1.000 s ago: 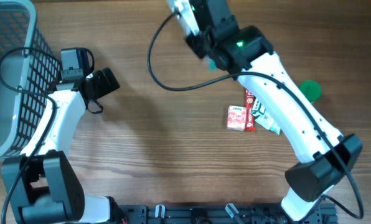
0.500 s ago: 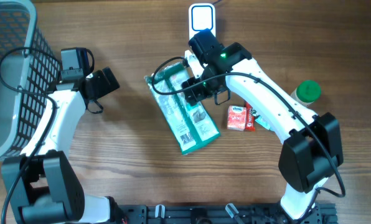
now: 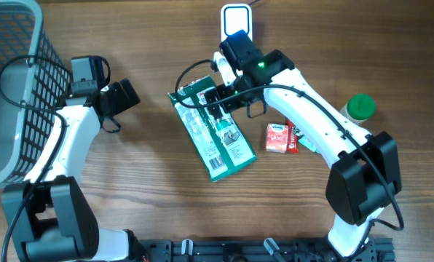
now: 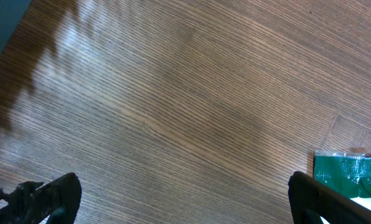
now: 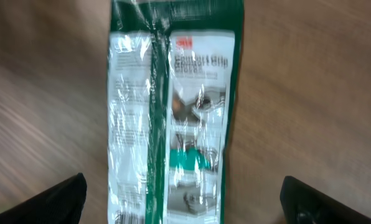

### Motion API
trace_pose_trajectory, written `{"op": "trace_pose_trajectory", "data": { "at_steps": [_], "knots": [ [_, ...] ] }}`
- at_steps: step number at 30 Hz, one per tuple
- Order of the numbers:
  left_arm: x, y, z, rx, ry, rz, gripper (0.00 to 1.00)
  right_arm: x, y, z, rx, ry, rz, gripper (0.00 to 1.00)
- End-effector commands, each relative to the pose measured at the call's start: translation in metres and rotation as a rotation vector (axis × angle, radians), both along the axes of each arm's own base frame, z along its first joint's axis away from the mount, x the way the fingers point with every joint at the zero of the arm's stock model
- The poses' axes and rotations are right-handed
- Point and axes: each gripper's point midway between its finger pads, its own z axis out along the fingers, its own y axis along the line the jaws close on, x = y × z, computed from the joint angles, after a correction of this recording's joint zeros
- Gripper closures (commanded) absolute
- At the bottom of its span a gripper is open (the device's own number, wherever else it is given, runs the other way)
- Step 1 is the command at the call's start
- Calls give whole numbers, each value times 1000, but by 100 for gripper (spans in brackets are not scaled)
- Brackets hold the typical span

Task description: Scan the item barcode

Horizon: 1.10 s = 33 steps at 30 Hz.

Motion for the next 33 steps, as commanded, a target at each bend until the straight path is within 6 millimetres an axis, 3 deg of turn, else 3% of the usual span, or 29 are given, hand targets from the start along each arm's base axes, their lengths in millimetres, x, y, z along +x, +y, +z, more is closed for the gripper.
{"op": "trace_pose_trajectory", "data": {
  "at_steps": [1,6,13,16,19,24,26,27,29,31,33],
  "knots": [
    [3,3,6,7,-18,12,0,13,9,13,60,-53,-10,0],
    [3,3,6,7,-17,12,0,25,17,21,97,-112,-8,0],
    [3,3,6,7,-18,12,0,27,17,21,98,-122,-9,0],
    [3,3,6,7,-18,12,0,23,18,44,125,-163,-3,0],
    [3,3,6,7,-17,12,0,19,14,84,159,-245,-6,0],
    [3,3,6,7,-18,12,0,16,-34,172,118,-499,-132,0],
    [3,3,6,7,-18,12,0,2,-49,212,145,-592,-158,0],
    [3,3,6,7,-18,12,0,-12,-59,242,188,-652,-168,0],
    [3,3,6,7,-18,12,0,-32,-72,276,241,-729,-178,0],
    [3,3,6,7,-18,12,0,-58,-97,325,286,-871,-199,0],
    [3,3,6,8,-17,12,0,-79,-120,349,309,-947,-223,0]
  ]
}}
